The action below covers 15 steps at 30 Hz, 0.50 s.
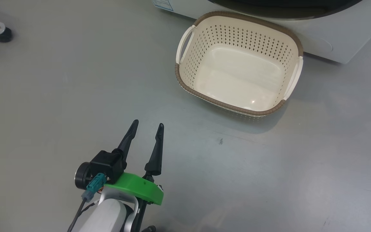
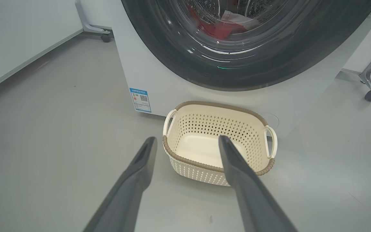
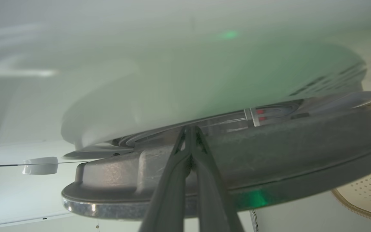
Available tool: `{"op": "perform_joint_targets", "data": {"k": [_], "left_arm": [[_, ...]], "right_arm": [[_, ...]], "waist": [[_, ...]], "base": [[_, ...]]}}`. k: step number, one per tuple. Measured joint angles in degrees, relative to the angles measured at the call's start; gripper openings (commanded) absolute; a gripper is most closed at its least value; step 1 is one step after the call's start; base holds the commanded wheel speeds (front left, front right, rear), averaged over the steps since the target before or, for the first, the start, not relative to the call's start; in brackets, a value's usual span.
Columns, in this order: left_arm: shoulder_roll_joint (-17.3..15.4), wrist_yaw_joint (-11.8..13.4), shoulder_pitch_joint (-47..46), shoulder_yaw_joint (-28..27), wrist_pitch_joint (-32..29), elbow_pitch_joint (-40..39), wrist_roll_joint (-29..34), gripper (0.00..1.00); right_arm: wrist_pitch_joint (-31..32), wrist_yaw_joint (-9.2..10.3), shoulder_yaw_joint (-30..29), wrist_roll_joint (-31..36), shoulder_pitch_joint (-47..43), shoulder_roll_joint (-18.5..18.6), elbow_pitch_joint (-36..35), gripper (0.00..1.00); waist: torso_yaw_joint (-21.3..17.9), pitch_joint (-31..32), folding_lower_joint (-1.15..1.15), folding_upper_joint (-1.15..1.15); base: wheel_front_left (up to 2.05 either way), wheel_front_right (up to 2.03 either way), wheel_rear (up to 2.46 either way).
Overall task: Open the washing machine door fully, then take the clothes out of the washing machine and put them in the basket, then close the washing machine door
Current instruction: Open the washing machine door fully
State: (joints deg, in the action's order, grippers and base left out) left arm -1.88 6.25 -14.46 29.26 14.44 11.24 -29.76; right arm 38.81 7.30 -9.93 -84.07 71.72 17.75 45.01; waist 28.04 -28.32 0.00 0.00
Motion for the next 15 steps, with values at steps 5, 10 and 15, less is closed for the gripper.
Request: {"op": "perform_joint_targets", "data": {"k": [5,10,15], "left_arm": [[0.00,0.00,-0.10,-0.03,0.00,0.01,-0.02,1.00],[0.00,0.01,-0.64,-0.14,0.00,0.00,-0.01,1.00],[0.01,0.01,-0.77,-0.15,0.00,0.03,-0.02,1.00]], "right_arm": [[0.52,0.00,0.51,0.27,0.48,0.18,0.69,0.00],[1.14,0.00,0.74,0.35,0.85,0.24,1.45,0.00],[1.80,-0.01,1.22,0.54,0.90,0.32,2.26,0.00]], "waist": [[-0.09,-0.02,0.00,0.00],[-0.21,0.06,0.00,0.00],[-0.34,0.33,0.00,0.00]], "base": [[0.00,0.00,0.00],[0.00,0.00,0.00],[0.00,0.00,0.00]]}}
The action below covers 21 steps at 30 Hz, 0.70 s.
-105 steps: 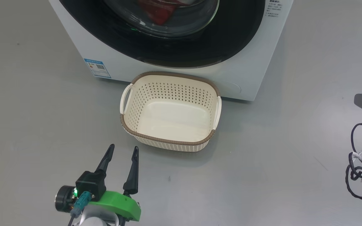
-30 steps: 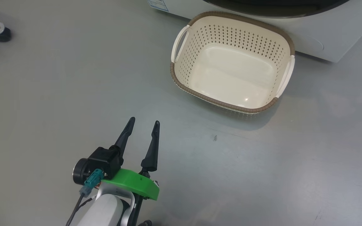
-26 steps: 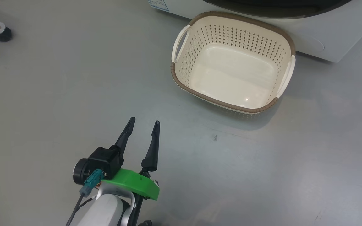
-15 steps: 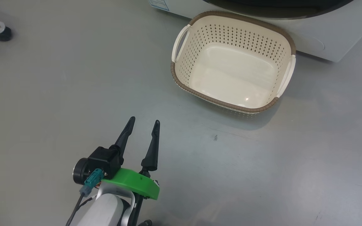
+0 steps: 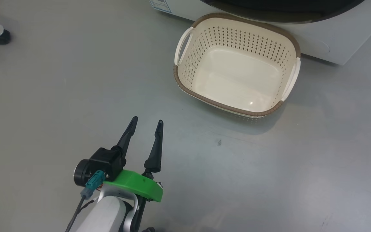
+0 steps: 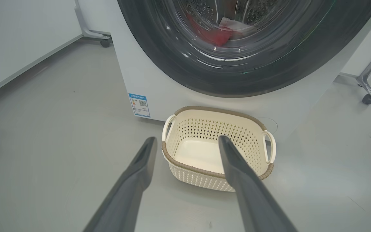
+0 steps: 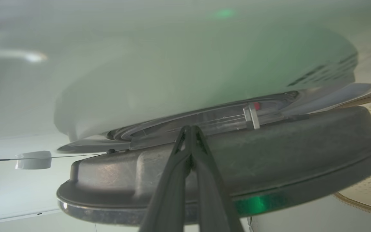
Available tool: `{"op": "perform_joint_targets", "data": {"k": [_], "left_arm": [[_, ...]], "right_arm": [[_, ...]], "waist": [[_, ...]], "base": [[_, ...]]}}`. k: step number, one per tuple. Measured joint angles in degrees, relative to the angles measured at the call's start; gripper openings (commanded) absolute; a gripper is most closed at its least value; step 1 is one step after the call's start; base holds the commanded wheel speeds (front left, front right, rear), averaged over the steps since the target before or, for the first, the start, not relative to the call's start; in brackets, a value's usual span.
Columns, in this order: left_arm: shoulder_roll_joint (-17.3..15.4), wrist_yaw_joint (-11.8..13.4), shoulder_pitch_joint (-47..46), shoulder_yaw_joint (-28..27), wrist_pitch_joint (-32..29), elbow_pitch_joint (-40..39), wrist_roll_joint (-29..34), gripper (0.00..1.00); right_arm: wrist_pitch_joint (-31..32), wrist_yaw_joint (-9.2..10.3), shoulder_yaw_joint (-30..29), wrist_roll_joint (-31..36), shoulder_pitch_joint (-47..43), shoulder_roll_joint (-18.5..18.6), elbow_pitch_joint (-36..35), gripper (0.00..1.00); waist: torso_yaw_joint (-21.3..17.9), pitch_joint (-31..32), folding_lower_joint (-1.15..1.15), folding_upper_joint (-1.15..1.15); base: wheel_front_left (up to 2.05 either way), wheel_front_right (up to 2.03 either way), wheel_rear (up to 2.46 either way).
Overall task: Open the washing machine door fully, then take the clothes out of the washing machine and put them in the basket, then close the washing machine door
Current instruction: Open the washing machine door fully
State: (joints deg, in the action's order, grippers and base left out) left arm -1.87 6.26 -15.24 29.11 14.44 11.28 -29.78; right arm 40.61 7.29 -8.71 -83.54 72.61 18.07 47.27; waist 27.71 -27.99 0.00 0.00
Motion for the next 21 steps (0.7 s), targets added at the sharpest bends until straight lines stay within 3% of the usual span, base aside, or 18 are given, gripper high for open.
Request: {"op": "perform_joint_targets", "data": {"k": [21], "left_arm": [[0.00,0.10,0.02,0.02,0.00,1.20,0.64,1.00]], "right_arm": [[3.13,0.01,1.41,0.09,-3.76,-1.19,2.64,0.00]], "waist": [[-0.89,3.95,0.00,0.00]], "base": [[0.00,0.00,0.00]]}}
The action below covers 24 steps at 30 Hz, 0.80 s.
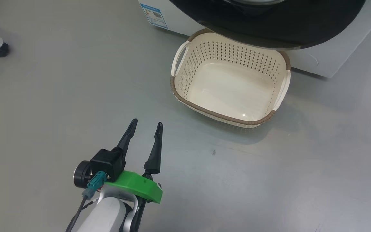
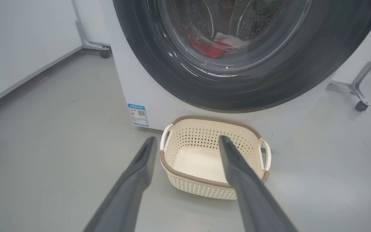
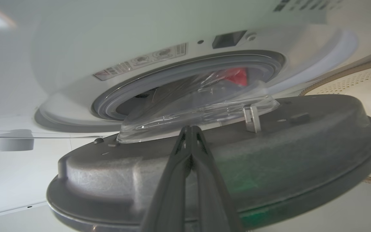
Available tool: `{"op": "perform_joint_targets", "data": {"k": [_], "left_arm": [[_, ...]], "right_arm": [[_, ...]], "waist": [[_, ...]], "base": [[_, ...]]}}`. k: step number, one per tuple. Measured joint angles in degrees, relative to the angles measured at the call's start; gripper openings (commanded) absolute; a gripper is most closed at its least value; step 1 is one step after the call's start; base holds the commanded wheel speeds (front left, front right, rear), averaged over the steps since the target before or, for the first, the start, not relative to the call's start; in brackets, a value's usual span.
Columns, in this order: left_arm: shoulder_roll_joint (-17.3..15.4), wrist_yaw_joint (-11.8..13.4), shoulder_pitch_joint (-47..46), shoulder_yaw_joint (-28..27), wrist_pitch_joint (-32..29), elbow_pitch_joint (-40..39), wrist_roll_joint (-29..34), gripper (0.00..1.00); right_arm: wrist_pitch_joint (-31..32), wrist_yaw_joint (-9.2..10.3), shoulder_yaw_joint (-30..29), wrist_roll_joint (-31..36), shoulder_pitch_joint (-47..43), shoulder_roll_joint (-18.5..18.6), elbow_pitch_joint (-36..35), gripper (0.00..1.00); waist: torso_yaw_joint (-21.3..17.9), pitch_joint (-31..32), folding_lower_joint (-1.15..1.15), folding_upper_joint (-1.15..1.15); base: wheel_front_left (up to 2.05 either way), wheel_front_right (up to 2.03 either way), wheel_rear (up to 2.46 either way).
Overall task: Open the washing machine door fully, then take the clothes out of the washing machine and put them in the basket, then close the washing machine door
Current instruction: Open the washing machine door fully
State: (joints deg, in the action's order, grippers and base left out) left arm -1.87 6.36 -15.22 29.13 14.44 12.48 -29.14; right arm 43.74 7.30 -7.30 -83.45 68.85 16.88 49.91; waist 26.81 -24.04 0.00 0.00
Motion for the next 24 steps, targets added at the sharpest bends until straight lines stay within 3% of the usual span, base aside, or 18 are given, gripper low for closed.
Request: {"op": "perform_joint_targets", "data": {"k": [24], "left_arm": [[-0.01,0.19,0.29,0.01,0.00,0.33,1.09,1.00]], "right_arm": [[3.20,0.00,1.02,0.11,-4.89,-2.05,0.45,0.00]], "waist": [[-1.40,2.69,0.00,0.00]], "base": [[0.00,0.00,0.00]]}}
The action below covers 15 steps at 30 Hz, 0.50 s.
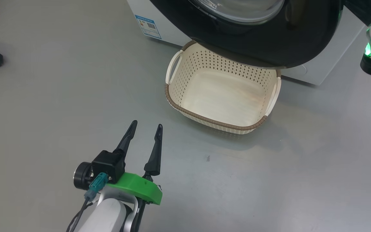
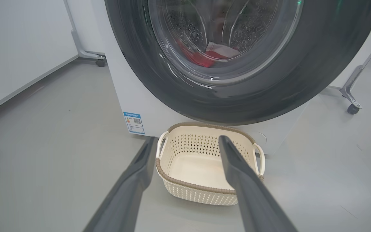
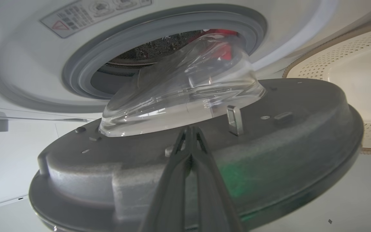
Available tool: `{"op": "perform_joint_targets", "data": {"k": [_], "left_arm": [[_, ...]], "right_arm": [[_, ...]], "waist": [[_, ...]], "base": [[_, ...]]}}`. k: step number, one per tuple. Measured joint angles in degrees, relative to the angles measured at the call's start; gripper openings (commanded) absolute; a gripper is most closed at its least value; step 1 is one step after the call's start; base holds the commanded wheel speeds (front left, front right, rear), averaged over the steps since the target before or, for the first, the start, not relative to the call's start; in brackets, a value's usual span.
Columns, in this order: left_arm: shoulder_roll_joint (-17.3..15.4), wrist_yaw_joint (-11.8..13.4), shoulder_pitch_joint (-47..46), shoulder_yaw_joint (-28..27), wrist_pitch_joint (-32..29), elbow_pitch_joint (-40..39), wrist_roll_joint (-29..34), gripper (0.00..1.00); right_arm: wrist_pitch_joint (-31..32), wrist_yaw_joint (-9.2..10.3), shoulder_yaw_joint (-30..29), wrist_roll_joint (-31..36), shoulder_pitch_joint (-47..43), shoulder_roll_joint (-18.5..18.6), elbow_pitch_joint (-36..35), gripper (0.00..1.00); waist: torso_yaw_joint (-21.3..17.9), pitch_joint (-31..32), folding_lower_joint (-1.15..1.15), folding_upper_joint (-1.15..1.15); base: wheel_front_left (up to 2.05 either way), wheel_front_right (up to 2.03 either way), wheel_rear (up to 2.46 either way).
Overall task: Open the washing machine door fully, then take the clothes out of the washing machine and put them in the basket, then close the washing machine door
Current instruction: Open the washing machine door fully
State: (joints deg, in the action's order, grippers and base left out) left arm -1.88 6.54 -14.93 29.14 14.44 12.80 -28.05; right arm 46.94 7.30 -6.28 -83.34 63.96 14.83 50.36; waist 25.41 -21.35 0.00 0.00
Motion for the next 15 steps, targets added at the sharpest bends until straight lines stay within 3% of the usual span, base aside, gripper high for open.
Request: {"op": "perform_joint_targets", "data": {"k": [15], "left_arm": [[-0.01,0.00,0.98,-0.03,0.00,0.37,0.99,1.00]], "right_arm": [[2.16,-0.07,0.20,-0.78,-2.50,-1.72,-0.94,0.00]], "waist": [[-0.47,1.13,0.00,0.00]], "base": [[0.00,0.00,0.00]]}}
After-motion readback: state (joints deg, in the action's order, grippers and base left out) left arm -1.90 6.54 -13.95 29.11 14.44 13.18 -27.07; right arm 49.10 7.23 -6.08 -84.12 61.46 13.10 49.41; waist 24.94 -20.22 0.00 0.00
